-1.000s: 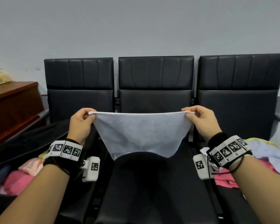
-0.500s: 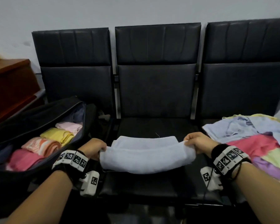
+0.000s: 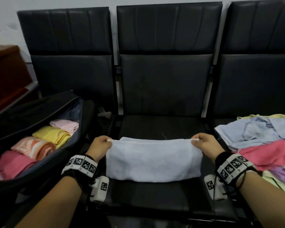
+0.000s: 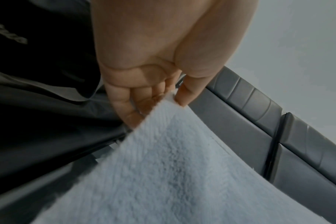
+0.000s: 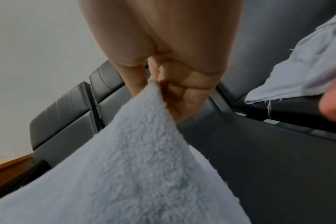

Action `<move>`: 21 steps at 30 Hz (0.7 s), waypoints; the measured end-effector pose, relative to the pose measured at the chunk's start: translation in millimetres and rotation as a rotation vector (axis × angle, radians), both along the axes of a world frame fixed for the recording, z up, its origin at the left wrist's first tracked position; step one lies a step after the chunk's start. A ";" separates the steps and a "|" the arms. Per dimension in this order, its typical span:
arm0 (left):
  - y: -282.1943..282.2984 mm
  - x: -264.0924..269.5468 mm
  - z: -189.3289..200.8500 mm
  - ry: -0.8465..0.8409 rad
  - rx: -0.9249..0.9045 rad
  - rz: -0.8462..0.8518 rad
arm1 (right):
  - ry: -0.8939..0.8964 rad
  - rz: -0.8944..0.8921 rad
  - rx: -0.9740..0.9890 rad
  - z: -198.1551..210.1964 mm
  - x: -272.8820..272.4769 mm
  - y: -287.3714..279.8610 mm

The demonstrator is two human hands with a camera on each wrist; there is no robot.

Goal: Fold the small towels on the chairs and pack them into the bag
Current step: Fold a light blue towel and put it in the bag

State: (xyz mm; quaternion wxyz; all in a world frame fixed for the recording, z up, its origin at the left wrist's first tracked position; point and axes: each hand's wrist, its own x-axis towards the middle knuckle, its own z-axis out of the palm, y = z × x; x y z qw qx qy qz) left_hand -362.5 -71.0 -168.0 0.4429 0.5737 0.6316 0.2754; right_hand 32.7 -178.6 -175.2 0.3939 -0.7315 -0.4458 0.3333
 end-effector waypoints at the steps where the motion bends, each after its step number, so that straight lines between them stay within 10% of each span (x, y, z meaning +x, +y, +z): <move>1: 7.2 1.7 -2.2 0.006 0.013 0.008 | -0.014 -0.006 0.006 -1.7 0.9 7.4; 13: 23.6 -4.0 -84.8 0.210 -0.157 -0.056 | -0.272 -0.018 -0.475 -82.2 10.4 33.0; 21: 7.7 5.3 -87.0 0.303 -0.066 -0.074 | 0.001 -0.106 -0.363 -67.0 4.2 24.3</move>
